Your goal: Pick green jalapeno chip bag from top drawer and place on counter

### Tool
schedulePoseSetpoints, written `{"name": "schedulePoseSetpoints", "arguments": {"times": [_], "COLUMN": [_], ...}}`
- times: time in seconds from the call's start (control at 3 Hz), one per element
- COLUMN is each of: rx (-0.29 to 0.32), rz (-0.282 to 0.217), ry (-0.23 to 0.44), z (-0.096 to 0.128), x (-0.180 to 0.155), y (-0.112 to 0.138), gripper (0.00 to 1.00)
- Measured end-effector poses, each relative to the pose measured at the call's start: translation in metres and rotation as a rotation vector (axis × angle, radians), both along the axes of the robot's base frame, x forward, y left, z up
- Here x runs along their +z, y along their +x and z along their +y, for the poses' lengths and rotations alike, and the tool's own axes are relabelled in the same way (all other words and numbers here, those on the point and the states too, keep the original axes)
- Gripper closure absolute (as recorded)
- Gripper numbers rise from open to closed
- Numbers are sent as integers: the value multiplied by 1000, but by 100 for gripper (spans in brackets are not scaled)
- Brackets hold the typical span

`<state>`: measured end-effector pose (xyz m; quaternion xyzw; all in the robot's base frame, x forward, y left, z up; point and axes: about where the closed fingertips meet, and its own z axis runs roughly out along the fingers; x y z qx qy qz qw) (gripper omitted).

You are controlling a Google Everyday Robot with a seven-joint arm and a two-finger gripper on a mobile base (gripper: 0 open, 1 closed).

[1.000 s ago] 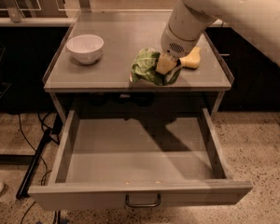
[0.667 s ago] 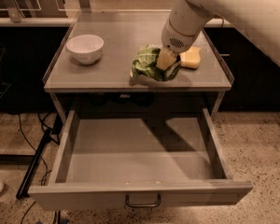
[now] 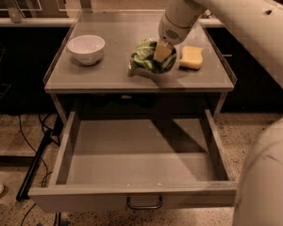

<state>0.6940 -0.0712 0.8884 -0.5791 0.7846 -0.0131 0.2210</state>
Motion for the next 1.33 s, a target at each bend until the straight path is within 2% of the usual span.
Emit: {"name": "schedulePoseSetpoints", "arguments": {"times": [0.67,1.33], "rx": [27,27], "rz": [60,63], "ry": [9,10], "z": [15,16], "x": [-35,-38], "y": [28,30], "gripper": [100,51]}}
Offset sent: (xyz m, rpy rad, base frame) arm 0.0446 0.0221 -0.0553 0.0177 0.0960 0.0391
